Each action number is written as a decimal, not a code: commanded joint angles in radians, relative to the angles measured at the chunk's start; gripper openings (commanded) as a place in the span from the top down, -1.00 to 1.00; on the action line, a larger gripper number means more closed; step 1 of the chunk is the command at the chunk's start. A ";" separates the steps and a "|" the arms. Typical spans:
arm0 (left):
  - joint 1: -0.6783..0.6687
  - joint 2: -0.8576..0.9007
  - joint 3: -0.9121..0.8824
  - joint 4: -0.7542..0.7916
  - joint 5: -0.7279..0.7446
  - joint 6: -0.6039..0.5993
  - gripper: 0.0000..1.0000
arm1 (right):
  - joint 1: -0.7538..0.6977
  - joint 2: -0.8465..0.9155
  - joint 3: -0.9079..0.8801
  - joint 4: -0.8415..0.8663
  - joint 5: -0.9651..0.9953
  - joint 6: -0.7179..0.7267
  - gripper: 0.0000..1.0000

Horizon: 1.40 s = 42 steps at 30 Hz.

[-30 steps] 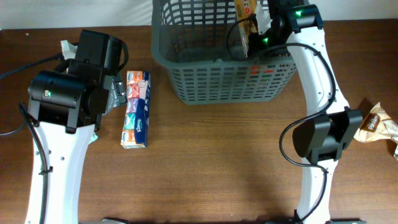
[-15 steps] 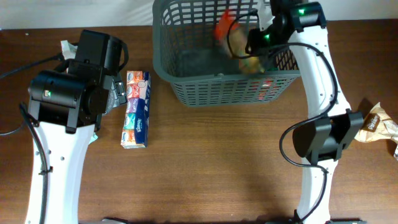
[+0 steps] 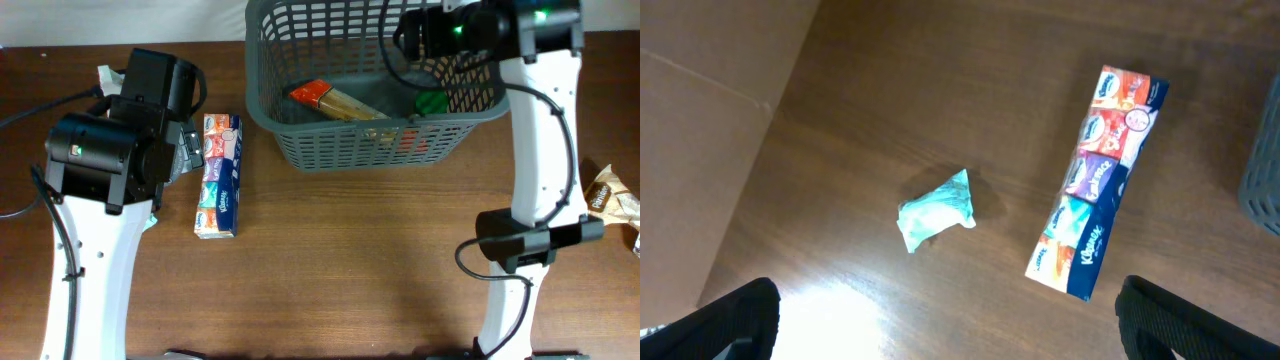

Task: Pack container
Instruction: 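Lower the spaghetti into the basket and open the right gripper, then move the right gripper to the rice bag and grasp it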

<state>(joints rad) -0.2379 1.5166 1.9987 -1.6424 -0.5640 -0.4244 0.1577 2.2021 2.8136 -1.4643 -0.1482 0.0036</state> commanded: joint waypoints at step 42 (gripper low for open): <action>0.005 -0.006 0.003 -0.042 0.045 -0.013 -0.99 | -0.914 -0.162 -0.539 -0.233 0.286 0.888 -0.98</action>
<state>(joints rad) -0.2379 1.5166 1.9987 -1.6833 -0.5262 -0.4244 -0.7292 2.0544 2.3631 -1.6913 0.1287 0.8867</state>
